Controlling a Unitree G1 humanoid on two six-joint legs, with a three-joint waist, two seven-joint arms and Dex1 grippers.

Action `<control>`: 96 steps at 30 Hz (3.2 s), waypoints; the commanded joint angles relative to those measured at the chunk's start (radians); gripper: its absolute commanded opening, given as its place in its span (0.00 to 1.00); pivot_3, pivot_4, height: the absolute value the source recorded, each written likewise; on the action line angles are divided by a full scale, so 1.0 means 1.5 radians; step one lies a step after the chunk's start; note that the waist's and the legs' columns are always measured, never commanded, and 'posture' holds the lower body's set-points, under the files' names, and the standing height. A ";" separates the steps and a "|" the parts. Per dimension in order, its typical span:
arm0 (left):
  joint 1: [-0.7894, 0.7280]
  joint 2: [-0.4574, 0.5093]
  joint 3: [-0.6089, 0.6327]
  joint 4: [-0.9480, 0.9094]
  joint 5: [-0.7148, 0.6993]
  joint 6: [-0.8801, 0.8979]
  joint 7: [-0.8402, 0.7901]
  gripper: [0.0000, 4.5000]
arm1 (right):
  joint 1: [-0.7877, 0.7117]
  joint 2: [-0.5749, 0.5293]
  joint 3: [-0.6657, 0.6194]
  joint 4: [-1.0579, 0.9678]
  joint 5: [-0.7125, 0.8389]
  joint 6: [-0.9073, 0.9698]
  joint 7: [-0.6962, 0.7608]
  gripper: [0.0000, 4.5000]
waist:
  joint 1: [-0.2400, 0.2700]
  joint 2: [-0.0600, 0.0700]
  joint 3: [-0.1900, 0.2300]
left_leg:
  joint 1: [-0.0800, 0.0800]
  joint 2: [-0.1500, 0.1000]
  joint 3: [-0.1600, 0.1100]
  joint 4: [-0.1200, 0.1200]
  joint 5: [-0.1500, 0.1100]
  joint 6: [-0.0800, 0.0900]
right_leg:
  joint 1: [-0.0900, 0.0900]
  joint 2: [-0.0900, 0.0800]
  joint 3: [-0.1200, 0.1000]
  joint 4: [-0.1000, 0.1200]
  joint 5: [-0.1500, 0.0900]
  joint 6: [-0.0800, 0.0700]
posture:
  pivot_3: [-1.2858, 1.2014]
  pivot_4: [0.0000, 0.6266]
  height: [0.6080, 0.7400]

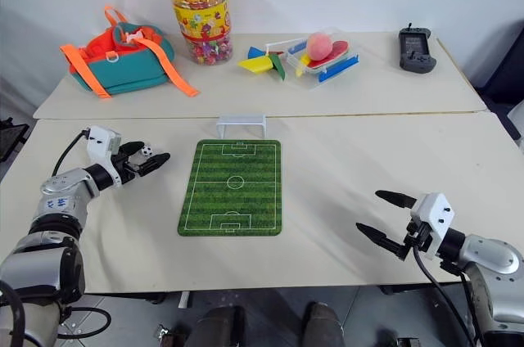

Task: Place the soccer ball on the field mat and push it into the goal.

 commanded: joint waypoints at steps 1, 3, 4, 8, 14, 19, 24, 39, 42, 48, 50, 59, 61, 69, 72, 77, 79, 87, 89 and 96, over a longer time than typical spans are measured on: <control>-0.011 0.016 -0.006 0.019 0.022 -0.003 0.017 0.87 | 0.015 -0.004 -0.032 -0.028 0.013 -0.001 -0.014 1.00 | 0.000 0.000 0.000 | 0.000 0.000 0.000 0.000 0.000 0.000 | 0.000 0.000 0.000 0.000 0.000 0.000 | 0.52 0.24 1.00; -0.012 0.019 -0.010 0.023 0.031 -0.003 0.025 0.73 | 0.019 -0.005 -0.034 -0.029 0.012 0.000 -0.019 1.00 | -0.001 0.000 0.000 | 0.000 0.000 0.000 0.000 0.000 0.000 | 0.000 0.000 0.000 0.000 0.000 0.000 | 0.52 0.24 1.00; -0.014 0.020 -0.015 0.027 0.038 -0.003 0.031 0.67 | 0.019 -0.005 -0.032 -0.027 0.012 -0.002 -0.018 1.00 | -0.001 0.000 0.000 | 0.000 0.000 0.000 0.000 0.000 0.000 | 0.000 0.000 0.000 0.000 0.000 0.000 | 0.52 0.24 1.00; -0.020 0.022 -0.029 0.034 0.057 -0.008 0.042 0.40 | 0.015 -0.006 -0.029 -0.029 0.030 0.002 -0.001 1.00 | -0.001 0.000 0.000 | 0.001 0.000 0.000 0.000 0.000 0.000 | 0.000 0.000 0.000 0.001 0.000 0.000 | 0.52 0.24 1.00; -0.026 0.028 -0.022 0.009 0.051 -0.022 0.009 0.19 | -0.007 -0.007 -0.035 -0.053 0.105 0.017 0.051 1.00 | -0.002 0.000 0.000 | 0.002 0.000 0.002 0.000 0.000 0.000 | 0.000 0.000 0.002 0.001 0.000 0.000 | 0.52 0.24 1.00; 0.006 0.031 -0.011 -0.072 0.021 -0.022 -0.072 0.19 | -0.033 -0.010 -0.024 -0.051 0.114 0.036 0.062 1.00 | 0.000 -0.002 0.001 | 0.002 0.000 0.001 0.000 0.000 0.000 | 0.000 0.000 0.002 0.001 0.000 0.000 | 0.52 0.24 1.00; 0.181 0.032 0.023 -0.411 -0.101 0.110 -0.174 0.19 | -0.051 -0.009 -0.018 -0.034 0.108 0.040 0.074 1.00 | -0.004 -0.002 0.001 | 0.001 0.000 0.002 0.000 -0.001 0.000 | 0.000 0.000 0.002 0.001 0.000 0.000 | 0.52 0.24 1.00; 0.427 -0.030 -0.119 -0.933 -0.142 0.257 -0.140 0.19 | -0.071 -0.007 0.003 -0.040 0.131 0.077 0.155 1.00 | 0.016 -0.002 0.002 | 0.001 0.002 0.003 0.003 -0.001 0.001 | 0.000 0.003 0.008 -0.002 0.001 -0.001 | 0.52 0.24 1.00; 0.412 -0.054 -0.162 -0.886 -0.098 0.196 -0.137 0.19 | -0.066 -0.001 0.003 -0.045 0.127 0.077 0.148 1.00 | 0.017 -0.002 0.002 | 0.001 0.002 0.003 0.004 -0.001 0.000 | -0.001 0.003 0.008 -0.002 0.001 -0.001 | 0.52 0.24 1.00; 0.389 -0.075 -0.212 -0.797 -0.051 0.111 -0.156 0.19 | -0.034 0.000 -0.013 -0.065 0.127 0.075 0.133 1.00 | 0.016 -0.002 0.002 | 0.000 0.004 0.004 0.005 -0.002 0.000 | -0.001 0.005 0.008 -0.002 0.001 -0.001 | 0.52 0.24 1.00; 0.385 -0.070 -0.216 -0.784 -0.050 0.096 -0.167 0.19 | -0.022 0.000 -0.018 -0.072 0.129 0.074 0.127 1.00 | 0.016 -0.001 0.002 | 0.000 0.005 0.005 0.006 -0.003 -0.001 | -0.001 0.007 0.009 -0.002 0.001 -0.002 | 0.52 0.24 1.00; 0.368 -0.063 -0.226 -0.760 -0.049 0.070 -0.198 0.19 | -0.001 0.005 -0.017 -0.082 0.122 0.063 0.100 1.00 | 0.017 -0.001 0.002 | -0.002 0.007 0.006 0.010 -0.005 -0.001 | -0.003 0.008 0.011 -0.001 0.001 -0.002 | 0.52 0.24 1.00; 0.365 -0.062 -0.228 -0.754 -0.047 0.064 -0.204 0.19 | 0.000 0.006 -0.016 -0.083 0.120 0.062 0.095 1.00 | 0.017 -0.001 0.002 | -0.002 0.007 0.006 0.010 -0.005 -0.001 | -0.003 0.008 0.011 -0.002 0.001 -0.002 | 0.52 0.24 1.00; 0.357 -0.063 -0.236 -0.725 -0.037 0.046 -0.218 0.19 | 0.001 0.005 -0.019 -0.080 0.115 0.058 0.088 1.00 | 0.017 -0.001 0.002 | -0.002 0.008 0.006 0.010 -0.005 -0.001 | -0.004 0.009 0.011 -0.002 0.001 -0.002 | 0.52 0.24 1.00; 0.353 -0.065 -0.238 -0.717 -0.032 0.041 -0.215 0.19 | 0.003 0.004 -0.021 -0.078 0.115 0.055 0.089 1.00 | 0.017 -0.001 0.002 | -0.002 0.008 0.006 0.010 -0.005 -0.001 | -0.004 0.009 0.011 -0.002 0.001 -0.002 | 0.52 0.24 1.00; 0.349 -0.064 -0.238 -0.713 -0.033 0.041 -0.214 0.19 | 0.001 0.001 -0.020 -0.073 0.113 0.052 0.087 1.00 | 0.017 -0.001 0.002 | -0.001 0.008 0.007 0.010 -0.005 -0.001 | -0.004 0.009 0.011 -0.002 0.001 -0.002 | 0.52 0.24 1.00; 0.348 -0.066 -0.237 -0.715 -0.035 0.037 -0.214 0.19 | -0.001 0.000 -0.020 -0.071 0.113 0.052 0.087 1.00 | 0.017 -0.001 0.002 | -0.001 0.008 0.007 0.010 -0.005 -0.001 | -0.004 0.009 0.011 -0.002 0.001 -0.002 | 0.52 0.24 1.00; 0.347 -0.060 -0.235 -0.728 -0.057 0.066 -0.227 0.35 | -0.010 -0.002 -0.019 -0.062 0.108 0.051 0.086 1.00 | 0.017 -0.001 0.002 | -0.001 0.008 0.007 0.010 -0.005 -0.001 | -0.004 0.009 0.012 -0.001 0.001 -0.002 | 0.52 0.24 1.00; 0.347 -0.060 -0.235 -0.734 -0.058 0.071 -0.226 0.46 | -0.011 -0.002 -0.020 -0.061 0.108 0.051 0.087 1.00 | 0.017 -0.001 0.002 | -0.001 0.008 0.007 0.010 -0.005 -0.001 | -0.004 0.009 0.012 -0.001 0.001 -0.002 | 0.52 0.24 1.00; 0.342 -0.064 -0.233 -0.732 -0.055 0.058 -0.223 0.95 | -0.011 -0.002 -0.020 -0.060 0.106 0.054 0.085 1.00 | 0.017 -0.001 0.002 | -0.002 0.008 0.007 0.010 -0.005 -0.001 | -0.004 0.009 0.011 0.000 0.001 -0.002 | 0.52 0.24 1.00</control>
